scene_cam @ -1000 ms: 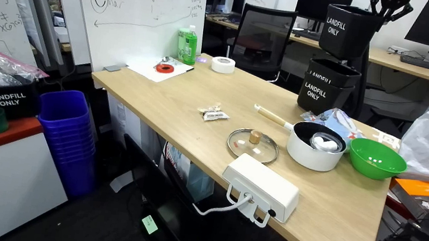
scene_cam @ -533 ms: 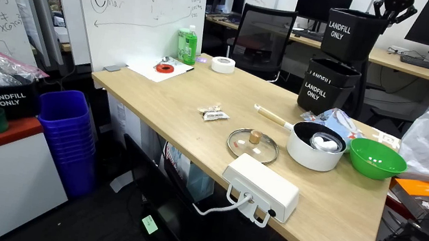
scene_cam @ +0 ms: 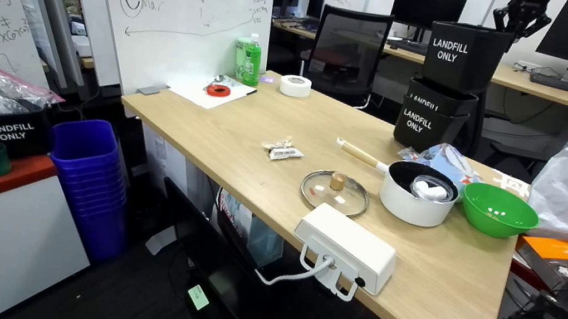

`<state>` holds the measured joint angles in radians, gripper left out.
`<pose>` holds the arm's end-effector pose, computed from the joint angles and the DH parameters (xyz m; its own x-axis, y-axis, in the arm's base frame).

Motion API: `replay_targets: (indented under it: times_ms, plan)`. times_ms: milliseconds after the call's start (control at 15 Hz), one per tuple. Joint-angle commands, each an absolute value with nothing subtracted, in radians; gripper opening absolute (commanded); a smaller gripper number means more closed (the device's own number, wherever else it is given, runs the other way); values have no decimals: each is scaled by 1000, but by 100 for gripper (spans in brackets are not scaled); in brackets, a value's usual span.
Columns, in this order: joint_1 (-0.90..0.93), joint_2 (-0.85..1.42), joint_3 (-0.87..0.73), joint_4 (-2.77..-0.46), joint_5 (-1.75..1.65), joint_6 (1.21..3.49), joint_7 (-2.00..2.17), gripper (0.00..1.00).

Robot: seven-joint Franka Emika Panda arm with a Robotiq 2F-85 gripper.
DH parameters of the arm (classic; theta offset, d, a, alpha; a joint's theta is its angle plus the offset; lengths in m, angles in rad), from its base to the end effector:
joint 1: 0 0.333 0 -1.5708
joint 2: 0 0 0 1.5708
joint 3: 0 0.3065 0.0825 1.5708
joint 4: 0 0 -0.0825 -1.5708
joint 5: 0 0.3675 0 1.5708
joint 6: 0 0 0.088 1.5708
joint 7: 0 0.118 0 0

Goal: Stack the lone bin with the rest of the bins

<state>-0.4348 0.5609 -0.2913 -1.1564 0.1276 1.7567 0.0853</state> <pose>0.5634 -0.4144 0.4728 0.7071 -0.7043 0.0621 -0.7065 -0.7074 0.0216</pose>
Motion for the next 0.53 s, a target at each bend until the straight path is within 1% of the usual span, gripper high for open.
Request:
replay_targets:
  times_ms: [0, 467]
  plan:
    - [-439, 562, -288, -1150, 115, 1724, 31, 1]
    - [-433, 580, -280, -1136, 139, 1693, 51, 1]
